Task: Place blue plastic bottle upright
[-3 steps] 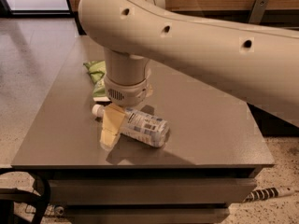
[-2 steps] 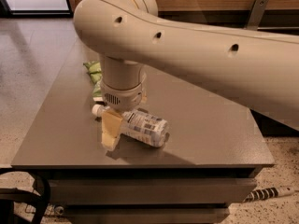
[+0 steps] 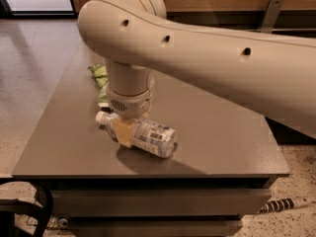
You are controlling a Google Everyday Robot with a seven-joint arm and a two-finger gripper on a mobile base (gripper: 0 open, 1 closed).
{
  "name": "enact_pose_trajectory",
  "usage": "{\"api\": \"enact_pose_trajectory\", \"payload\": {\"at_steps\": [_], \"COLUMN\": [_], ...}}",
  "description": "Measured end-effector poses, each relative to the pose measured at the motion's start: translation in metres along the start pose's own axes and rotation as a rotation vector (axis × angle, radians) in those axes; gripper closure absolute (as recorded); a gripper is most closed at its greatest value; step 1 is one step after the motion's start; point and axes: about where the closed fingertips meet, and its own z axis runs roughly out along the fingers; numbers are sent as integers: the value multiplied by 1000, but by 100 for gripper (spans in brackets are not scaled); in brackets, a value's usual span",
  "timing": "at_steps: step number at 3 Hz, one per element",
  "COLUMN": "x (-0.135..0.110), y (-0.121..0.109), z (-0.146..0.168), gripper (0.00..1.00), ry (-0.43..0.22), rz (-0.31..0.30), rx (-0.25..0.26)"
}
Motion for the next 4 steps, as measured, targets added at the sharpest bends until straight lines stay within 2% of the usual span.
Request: {"api": "enact_pose_trajectory", "payload": {"at_steps": [1,2,3,4], "x": [0,-1,-1,1], "y": [0,1,-1,-17], "z": [1,1,1,-15], "gripper": [85,100,100,100], "ry": [-1,-1,-6,-51], "rz": [-1,-2,-6,-25], "rx": [0,0,-2,21]}}
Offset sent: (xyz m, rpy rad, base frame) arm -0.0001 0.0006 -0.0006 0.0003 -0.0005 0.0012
